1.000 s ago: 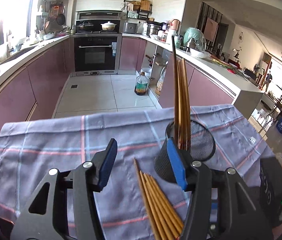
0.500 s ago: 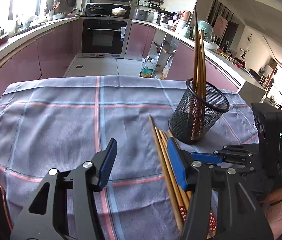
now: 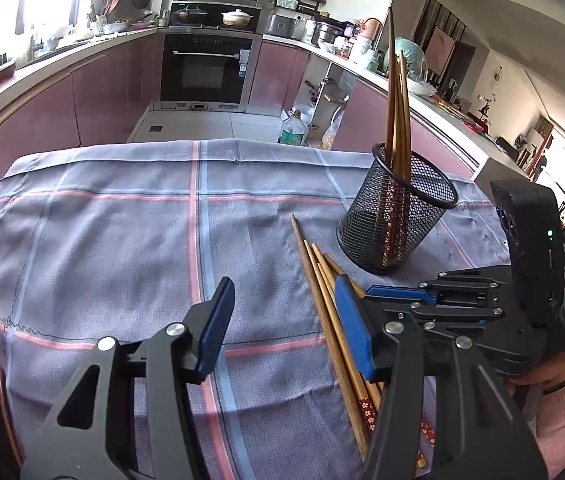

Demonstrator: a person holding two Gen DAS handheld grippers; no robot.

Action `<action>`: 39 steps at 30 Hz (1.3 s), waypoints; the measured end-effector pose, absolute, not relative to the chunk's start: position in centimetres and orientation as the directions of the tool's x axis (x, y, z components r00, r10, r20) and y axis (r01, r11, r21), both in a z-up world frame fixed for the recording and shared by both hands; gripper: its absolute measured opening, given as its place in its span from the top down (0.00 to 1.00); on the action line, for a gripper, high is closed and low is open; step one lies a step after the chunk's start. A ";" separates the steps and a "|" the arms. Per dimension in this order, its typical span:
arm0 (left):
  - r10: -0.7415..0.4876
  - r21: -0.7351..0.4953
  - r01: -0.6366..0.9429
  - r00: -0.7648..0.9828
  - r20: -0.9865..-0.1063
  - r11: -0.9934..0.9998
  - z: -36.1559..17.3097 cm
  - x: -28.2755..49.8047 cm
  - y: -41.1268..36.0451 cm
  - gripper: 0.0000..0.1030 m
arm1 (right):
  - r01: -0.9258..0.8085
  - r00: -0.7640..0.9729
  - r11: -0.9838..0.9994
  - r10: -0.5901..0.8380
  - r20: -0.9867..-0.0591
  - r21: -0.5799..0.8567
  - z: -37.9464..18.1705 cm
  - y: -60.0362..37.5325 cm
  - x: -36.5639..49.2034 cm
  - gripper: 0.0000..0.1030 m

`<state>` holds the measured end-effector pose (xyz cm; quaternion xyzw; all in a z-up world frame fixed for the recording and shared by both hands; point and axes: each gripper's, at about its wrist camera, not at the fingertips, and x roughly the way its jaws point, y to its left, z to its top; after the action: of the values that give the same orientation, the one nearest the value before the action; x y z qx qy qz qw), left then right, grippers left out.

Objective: Organize utensils
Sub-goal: 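Grasp a red-patterned chopstick from the pile with the right gripper, then lift the chopstick with the right gripper and lower it into the cup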

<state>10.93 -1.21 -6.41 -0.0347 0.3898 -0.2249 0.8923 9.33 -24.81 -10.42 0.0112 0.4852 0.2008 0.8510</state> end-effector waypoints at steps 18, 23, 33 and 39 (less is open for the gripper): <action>-0.441 -0.227 0.407 0.576 -0.688 0.885 -6.9 10.2 -2.4 0.50 | -0.414 0.603 0.875 0.471 -0.644 0.252 -2.8 -28.6 4.3 0.95; -0.445 -0.227 0.414 0.568 -0.692 0.881 -7.1 10.1 -2.9 0.50 | -0.414 0.687 0.874 0.484 -0.542 0.256 0.8 -30.1 3.3 0.95; -0.444 -0.221 0.421 0.562 -0.697 0.880 -7.3 9.7 -3.1 0.50 | -0.390 0.812 0.900 0.436 -0.388 0.194 6.6 -32.2 3.8 0.95; -0.444 -0.216 0.427 0.559 -0.701 0.878 -7.5 9.5 -3.5 0.50 | -0.343 0.875 0.922 0.384 -0.296 0.180 9.6 -34.2 5.0 0.95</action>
<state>9.46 -3.48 -7.46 -0.0107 0.3999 -0.2466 0.8827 5.04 -34.19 9.63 0.0609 0.1653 0.1881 0.9662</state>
